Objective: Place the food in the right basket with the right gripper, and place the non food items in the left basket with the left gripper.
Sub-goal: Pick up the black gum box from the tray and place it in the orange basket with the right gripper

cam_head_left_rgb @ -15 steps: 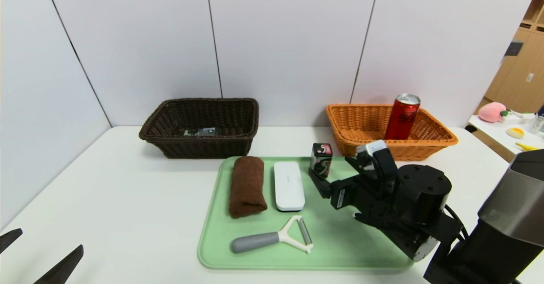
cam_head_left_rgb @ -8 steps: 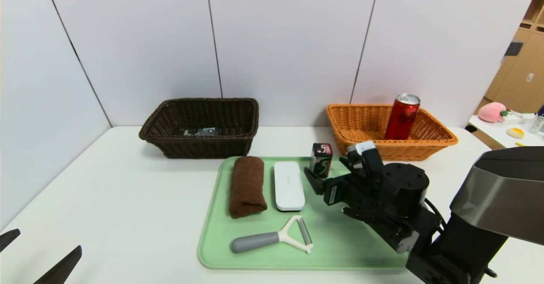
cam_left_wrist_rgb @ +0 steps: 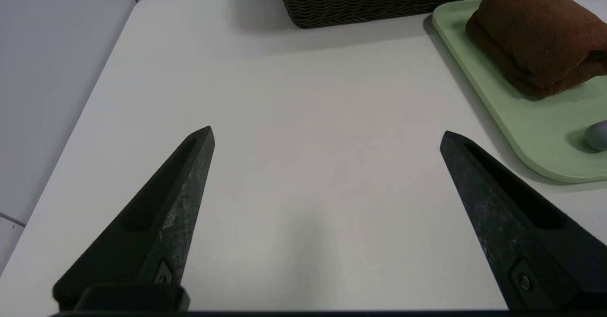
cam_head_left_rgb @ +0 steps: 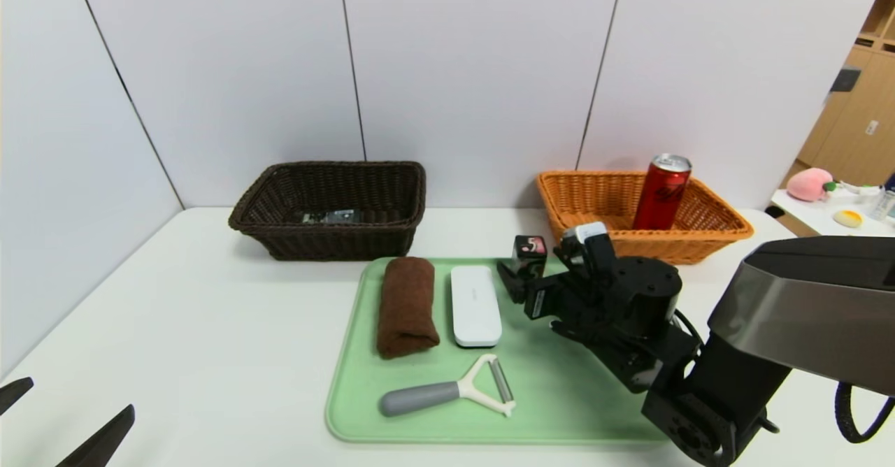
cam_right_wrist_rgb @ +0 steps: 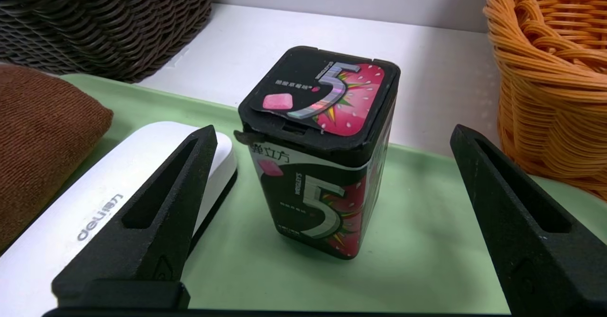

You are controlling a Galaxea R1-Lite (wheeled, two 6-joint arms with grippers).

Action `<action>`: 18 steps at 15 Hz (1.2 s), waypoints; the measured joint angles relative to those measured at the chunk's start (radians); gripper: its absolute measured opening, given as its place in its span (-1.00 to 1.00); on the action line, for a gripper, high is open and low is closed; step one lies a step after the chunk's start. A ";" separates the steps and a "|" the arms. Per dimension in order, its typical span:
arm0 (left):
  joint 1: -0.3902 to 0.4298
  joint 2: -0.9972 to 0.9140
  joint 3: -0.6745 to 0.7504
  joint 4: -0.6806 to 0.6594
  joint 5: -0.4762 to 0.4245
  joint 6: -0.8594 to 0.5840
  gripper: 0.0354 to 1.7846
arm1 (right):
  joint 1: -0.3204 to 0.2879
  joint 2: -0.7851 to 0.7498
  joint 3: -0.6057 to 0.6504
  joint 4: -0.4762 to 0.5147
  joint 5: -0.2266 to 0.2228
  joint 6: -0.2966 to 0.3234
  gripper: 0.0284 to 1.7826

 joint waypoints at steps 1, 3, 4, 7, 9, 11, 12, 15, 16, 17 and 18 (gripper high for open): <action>0.000 0.000 0.000 0.003 0.000 -0.001 0.89 | 0.000 0.005 -0.008 0.000 0.000 0.000 0.78; 0.000 0.000 0.000 0.004 0.000 -0.001 0.89 | 0.000 0.008 -0.018 0.000 0.000 -0.001 0.39; 0.000 0.000 0.000 0.004 0.000 -0.001 0.89 | 0.000 0.009 -0.019 0.000 0.001 -0.001 0.23; 0.000 0.000 0.000 0.004 0.000 -0.001 0.89 | 0.000 0.009 -0.017 0.000 0.001 -0.001 -0.14; 0.000 -0.001 0.000 0.004 0.001 -0.001 0.89 | 0.004 0.007 -0.010 0.000 0.001 -0.002 -0.21; 0.000 -0.001 -0.001 0.005 -0.001 0.000 0.89 | 0.013 -0.002 0.003 0.000 0.001 -0.006 -0.21; 0.000 -0.001 -0.003 0.004 -0.001 0.000 0.89 | 0.017 -0.008 0.011 0.000 0.001 -0.008 -0.21; 0.000 -0.003 -0.001 0.006 -0.003 0.001 0.89 | 0.053 -0.087 0.058 0.000 0.002 -0.032 -0.21; 0.000 -0.005 0.000 0.006 -0.003 0.001 0.89 | 0.060 -0.127 0.071 0.000 0.004 -0.058 -0.21; 0.000 -0.006 0.000 0.006 -0.004 0.001 0.89 | 0.058 -0.167 0.082 0.000 0.005 -0.087 -0.21; 0.000 -0.008 0.000 0.006 -0.005 0.001 0.89 | 0.041 -0.210 0.091 0.000 0.008 -0.114 -0.21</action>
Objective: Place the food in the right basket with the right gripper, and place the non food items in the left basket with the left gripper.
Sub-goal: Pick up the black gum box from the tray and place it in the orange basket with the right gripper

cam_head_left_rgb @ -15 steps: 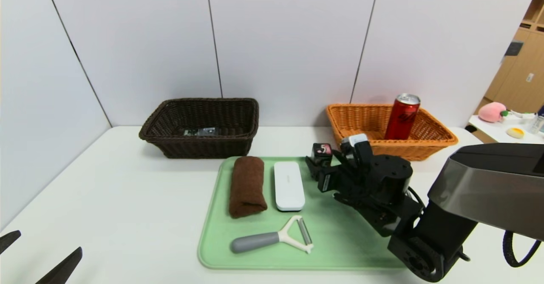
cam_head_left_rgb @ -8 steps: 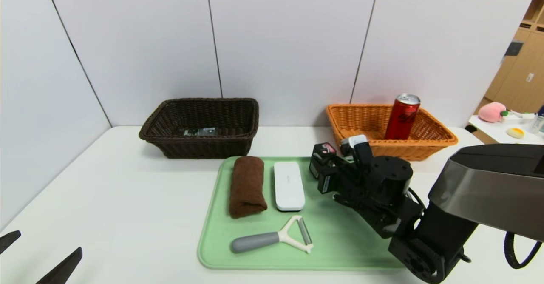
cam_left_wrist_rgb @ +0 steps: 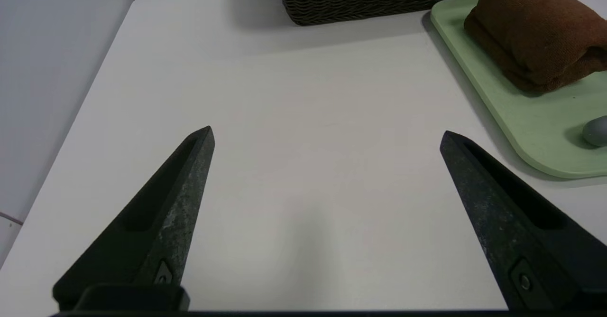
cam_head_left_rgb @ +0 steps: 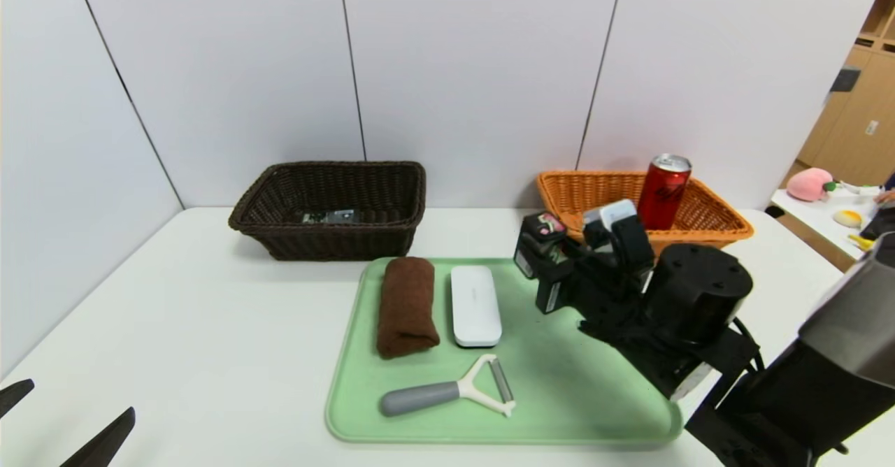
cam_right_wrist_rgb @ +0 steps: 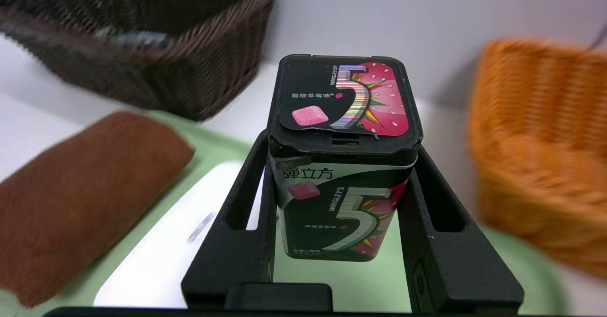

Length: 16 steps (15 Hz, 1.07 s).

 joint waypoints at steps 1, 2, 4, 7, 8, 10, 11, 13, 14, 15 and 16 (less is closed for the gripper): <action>0.000 -0.003 -0.002 -0.001 0.000 0.000 0.89 | -0.024 -0.035 0.005 0.000 0.003 -0.019 -0.21; 0.000 -0.005 -0.003 0.000 0.000 0.000 0.89 | -0.052 -0.069 0.004 0.007 0.010 -0.027 -0.21; 0.000 -0.010 -0.003 -0.001 0.003 -0.001 0.89 | -0.118 -0.117 -0.034 0.050 0.024 -0.028 -0.21; 0.000 -0.021 0.000 0.000 0.002 -0.002 0.89 | -0.235 -0.162 -0.161 0.195 0.043 -0.023 -0.21; 0.000 -0.024 0.000 0.000 0.002 -0.001 0.89 | -0.270 -0.172 -0.204 0.268 0.060 -0.021 -0.21; 0.000 -0.034 0.000 0.001 0.002 -0.002 0.89 | -0.313 -0.183 -0.275 0.426 0.076 -0.011 -0.21; 0.000 -0.039 -0.002 0.009 0.003 -0.001 0.89 | -0.324 -0.184 -0.315 0.511 0.078 0.011 -0.21; 0.000 -0.057 -0.006 0.041 0.003 0.000 0.89 | -0.335 -0.175 -0.402 0.666 0.080 0.076 -0.21; 0.000 -0.069 -0.010 0.066 0.001 0.001 0.89 | -0.337 -0.161 -0.435 0.716 0.080 0.089 -0.21; 0.000 -0.081 -0.017 0.092 0.001 0.001 0.89 | -0.340 -0.144 -0.459 0.734 0.079 0.091 -0.21; 0.000 -0.092 -0.021 0.113 0.001 0.001 0.89 | -0.342 -0.129 -0.474 0.734 0.079 0.092 -0.21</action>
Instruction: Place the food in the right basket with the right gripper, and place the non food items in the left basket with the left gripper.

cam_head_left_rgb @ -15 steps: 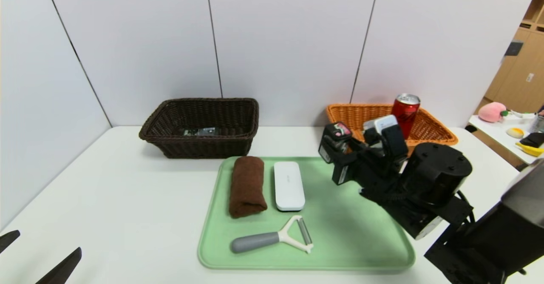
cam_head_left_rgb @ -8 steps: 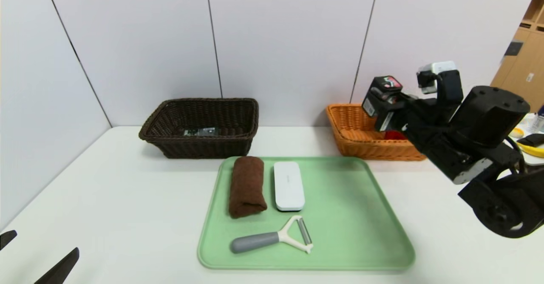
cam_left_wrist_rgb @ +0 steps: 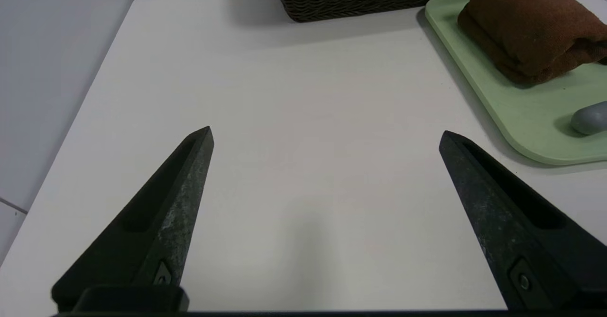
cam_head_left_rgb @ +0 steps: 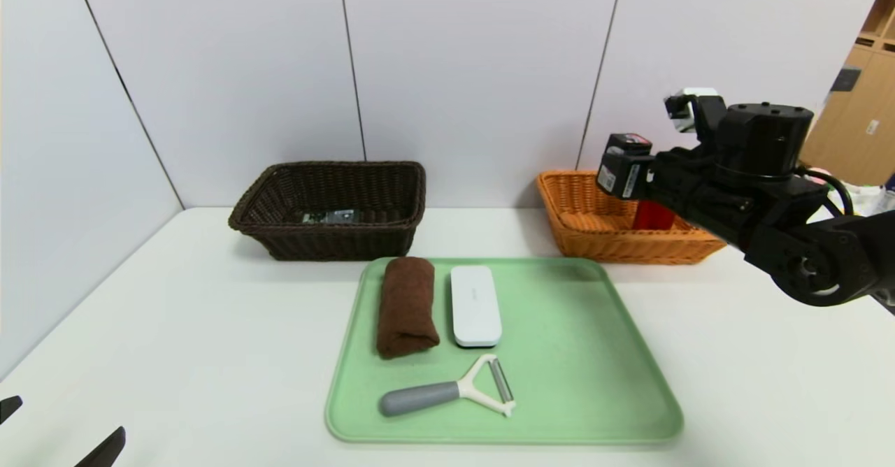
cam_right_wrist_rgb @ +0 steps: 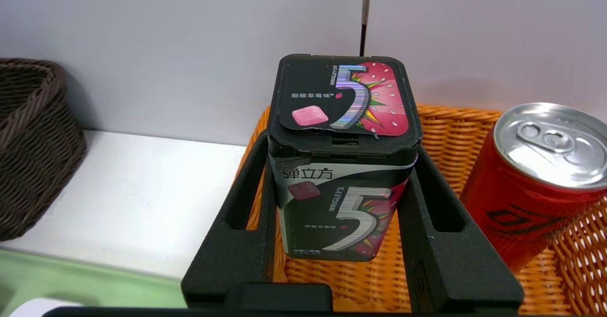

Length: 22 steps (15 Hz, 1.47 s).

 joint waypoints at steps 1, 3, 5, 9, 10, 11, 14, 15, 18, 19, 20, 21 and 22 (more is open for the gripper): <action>0.000 -0.010 -0.004 0.013 0.000 0.000 0.89 | -0.003 0.019 -0.014 0.000 -0.003 0.000 -0.21; 0.000 -0.021 -0.008 0.016 0.000 0.000 0.89 | -0.010 0.052 -0.043 -0.002 -0.010 -0.001 -0.21; 0.000 -0.026 -0.009 0.016 0.000 0.000 0.89 | -0.023 0.074 -0.060 0.001 -0.010 -0.003 -0.21; 0.000 -0.029 -0.009 0.015 0.000 0.000 0.89 | -0.041 0.100 -0.066 -0.005 -0.011 -0.004 -0.21; 0.000 -0.029 -0.011 0.013 0.002 0.000 0.89 | -0.043 0.104 -0.067 -0.007 -0.011 -0.004 -0.21; 0.000 -0.028 -0.015 0.013 0.003 -0.001 0.89 | -0.046 0.106 -0.067 -0.011 -0.012 -0.004 -0.07; 0.000 -0.013 -0.064 0.006 0.005 -0.023 0.89 | -0.050 0.110 -0.066 -0.031 -0.013 -0.003 0.25; 0.000 -0.004 -0.080 0.006 0.004 -0.029 0.89 | -0.050 0.110 -0.064 -0.032 -0.014 -0.003 0.33; 0.000 0.046 -0.129 -0.031 0.005 -0.040 0.89 | -0.050 0.109 -0.055 -0.034 -0.014 -0.003 0.52; 0.000 0.076 -0.148 -0.066 0.005 -0.049 0.89 | -0.050 0.107 -0.051 -0.033 -0.014 -0.003 0.57; 0.000 0.112 -0.167 -0.116 0.005 -0.057 0.89 | -0.050 0.104 -0.044 -0.033 -0.014 -0.003 0.61; 0.000 0.145 -0.180 -0.162 0.005 -0.061 0.89 | -0.050 0.100 -0.039 -0.039 -0.014 -0.003 0.64; 0.000 0.184 -0.192 -0.213 0.005 -0.064 0.89 | -0.050 0.095 -0.033 -0.054 -0.014 -0.004 0.68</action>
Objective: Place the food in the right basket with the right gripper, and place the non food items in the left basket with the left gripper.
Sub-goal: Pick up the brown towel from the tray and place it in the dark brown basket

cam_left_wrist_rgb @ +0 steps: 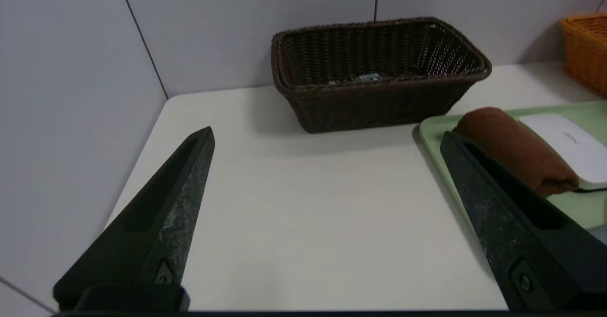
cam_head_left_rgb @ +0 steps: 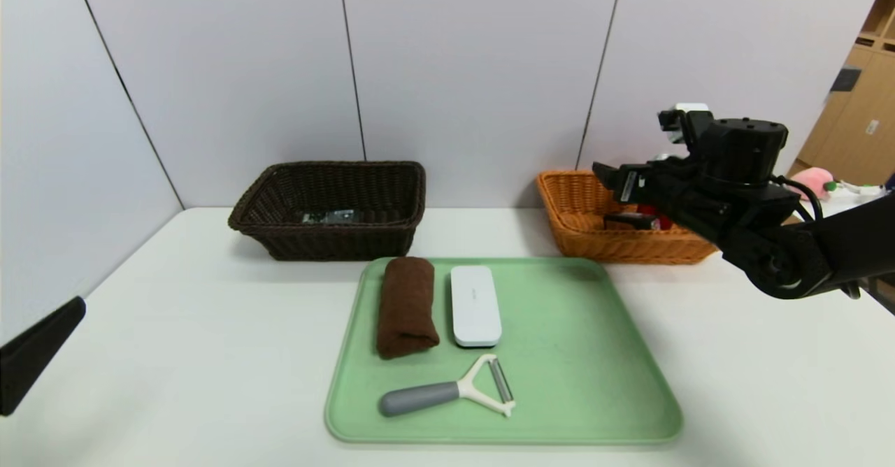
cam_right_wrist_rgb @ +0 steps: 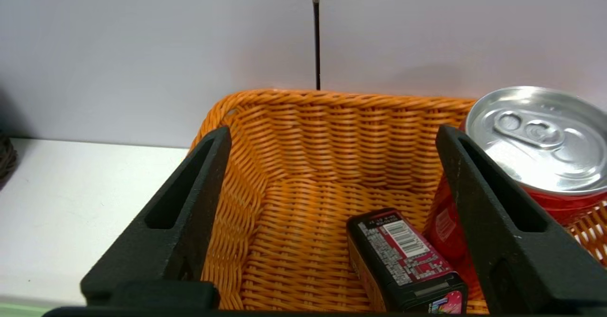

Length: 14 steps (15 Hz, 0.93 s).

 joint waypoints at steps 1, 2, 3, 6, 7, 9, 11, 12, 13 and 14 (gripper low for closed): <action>0.000 0.043 -0.010 -0.051 0.000 -0.001 0.89 | 0.000 -0.007 0.010 -0.022 0.000 -0.002 0.71; 0.000 0.091 -0.021 -0.103 -0.001 0.000 0.89 | 0.002 -0.019 0.019 -0.034 0.000 -0.003 0.73; -0.002 0.136 -0.032 -0.143 -0.001 0.001 0.89 | 0.006 -0.034 0.029 -0.037 0.001 -0.005 0.75; -0.036 0.260 -0.073 -0.204 -0.001 0.017 0.89 | 0.013 -0.077 0.042 -0.034 0.004 -0.013 0.81; -0.050 0.290 -0.076 -0.209 0.000 0.035 0.89 | 0.015 -0.091 0.044 -0.029 0.007 -0.019 0.82; -0.071 0.335 -0.074 -0.213 -0.001 0.053 0.89 | 0.023 -0.135 0.047 -0.020 0.014 -0.043 0.84; -0.078 0.372 -0.076 -0.227 -0.001 0.053 0.89 | 0.054 -0.185 0.050 0.023 0.016 -0.049 0.86; -0.081 0.390 -0.079 -0.246 -0.001 0.053 0.89 | 0.084 -0.216 0.051 0.064 0.016 -0.049 0.87; -0.087 0.406 -0.080 -0.270 0.000 0.053 0.89 | 0.125 -0.249 0.051 0.114 0.015 -0.049 0.87; -0.092 0.417 -0.079 -0.277 -0.001 0.053 0.89 | 0.162 -0.274 0.052 0.153 0.012 -0.048 0.88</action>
